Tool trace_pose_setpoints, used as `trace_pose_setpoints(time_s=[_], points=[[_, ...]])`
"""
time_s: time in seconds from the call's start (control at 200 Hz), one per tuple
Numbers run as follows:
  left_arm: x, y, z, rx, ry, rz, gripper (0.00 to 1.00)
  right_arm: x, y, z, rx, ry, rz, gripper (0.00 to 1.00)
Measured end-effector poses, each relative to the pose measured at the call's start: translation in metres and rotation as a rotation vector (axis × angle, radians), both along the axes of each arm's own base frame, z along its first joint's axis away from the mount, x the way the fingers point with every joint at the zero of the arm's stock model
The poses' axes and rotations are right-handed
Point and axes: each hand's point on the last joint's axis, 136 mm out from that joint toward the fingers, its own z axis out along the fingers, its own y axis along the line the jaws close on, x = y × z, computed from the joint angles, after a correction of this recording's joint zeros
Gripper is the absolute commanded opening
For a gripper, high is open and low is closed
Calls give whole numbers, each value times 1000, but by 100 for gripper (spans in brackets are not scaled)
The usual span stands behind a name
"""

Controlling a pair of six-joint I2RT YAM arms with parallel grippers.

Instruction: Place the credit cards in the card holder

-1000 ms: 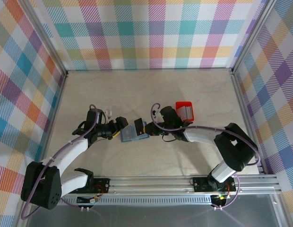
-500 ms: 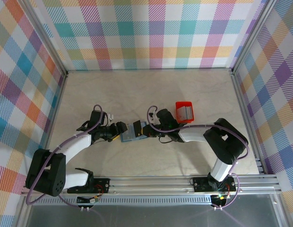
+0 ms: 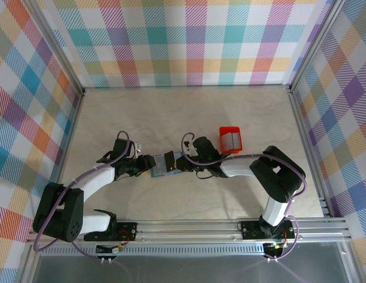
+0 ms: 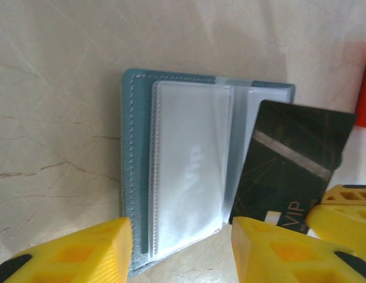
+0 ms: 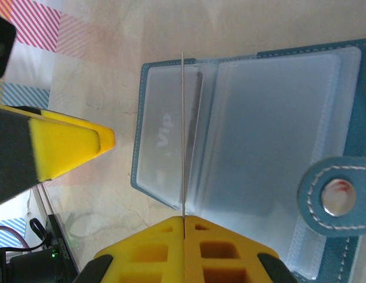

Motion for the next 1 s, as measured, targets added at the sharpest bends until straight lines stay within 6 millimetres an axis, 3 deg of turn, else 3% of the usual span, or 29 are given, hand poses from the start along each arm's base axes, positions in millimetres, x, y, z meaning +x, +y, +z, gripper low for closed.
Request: trace_pose_setpoints(time_s=[0.375, 1.0], points=[[-5, 1, -10, 8, 21, -3, 36, 4, 5, -2, 7, 25, -15, 0], [-8, 2, -18, 15, 36, -5, 34, 2, 3, -14, -3, 105, -55, 0]])
